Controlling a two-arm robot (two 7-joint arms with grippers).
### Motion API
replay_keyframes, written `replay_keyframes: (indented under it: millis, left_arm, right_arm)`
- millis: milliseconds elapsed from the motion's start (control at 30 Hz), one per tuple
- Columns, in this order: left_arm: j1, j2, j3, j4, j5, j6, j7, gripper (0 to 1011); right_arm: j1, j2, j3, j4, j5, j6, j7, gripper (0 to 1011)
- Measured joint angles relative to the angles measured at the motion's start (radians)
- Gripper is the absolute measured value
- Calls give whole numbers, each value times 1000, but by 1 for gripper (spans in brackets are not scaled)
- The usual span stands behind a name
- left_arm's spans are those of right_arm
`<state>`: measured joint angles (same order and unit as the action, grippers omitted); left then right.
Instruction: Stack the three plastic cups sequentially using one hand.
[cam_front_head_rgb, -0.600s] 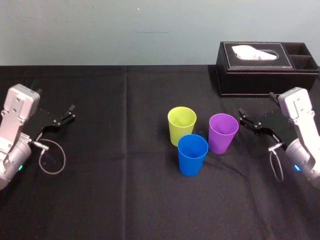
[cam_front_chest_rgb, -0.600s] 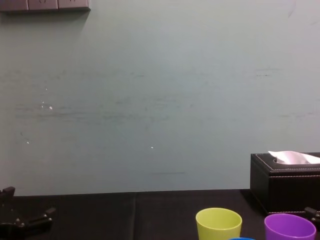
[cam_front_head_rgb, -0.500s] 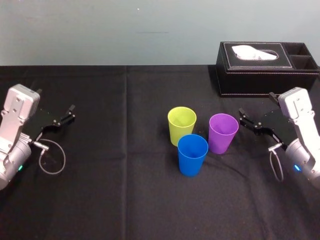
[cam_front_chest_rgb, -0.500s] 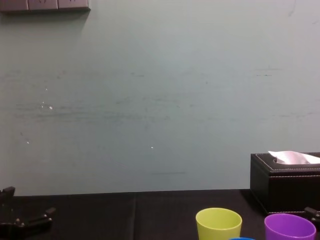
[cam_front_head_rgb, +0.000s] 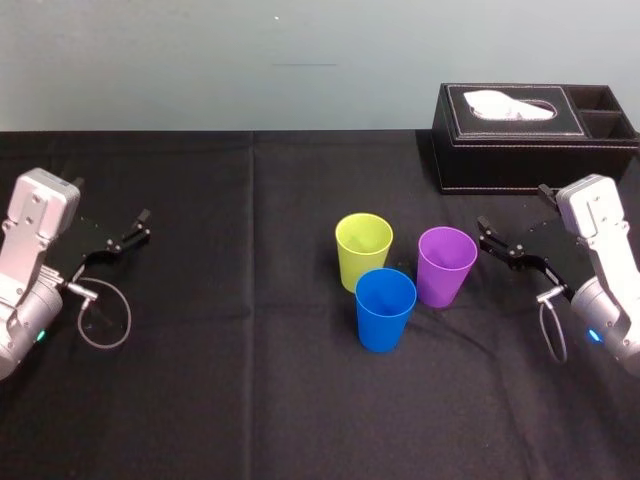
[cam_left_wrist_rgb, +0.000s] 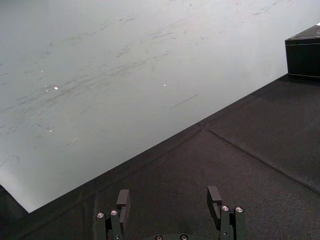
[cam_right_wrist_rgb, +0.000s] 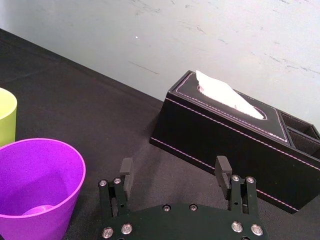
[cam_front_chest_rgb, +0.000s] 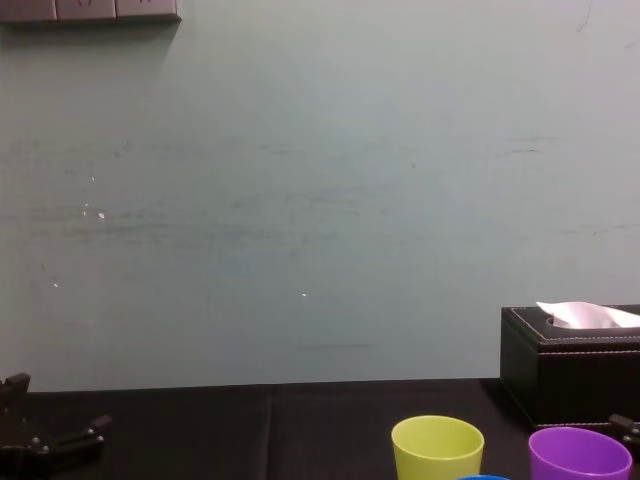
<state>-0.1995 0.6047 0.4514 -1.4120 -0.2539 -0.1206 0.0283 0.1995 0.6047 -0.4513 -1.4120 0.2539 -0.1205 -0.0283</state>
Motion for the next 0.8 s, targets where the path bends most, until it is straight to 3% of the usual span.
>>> replay_keyframes:
  millis: [800]
  left_arm:
    - [0,0,0,0,0,0,0,1011]
  right_arm:
    - [0,0,0,0,0,0,0,1003]
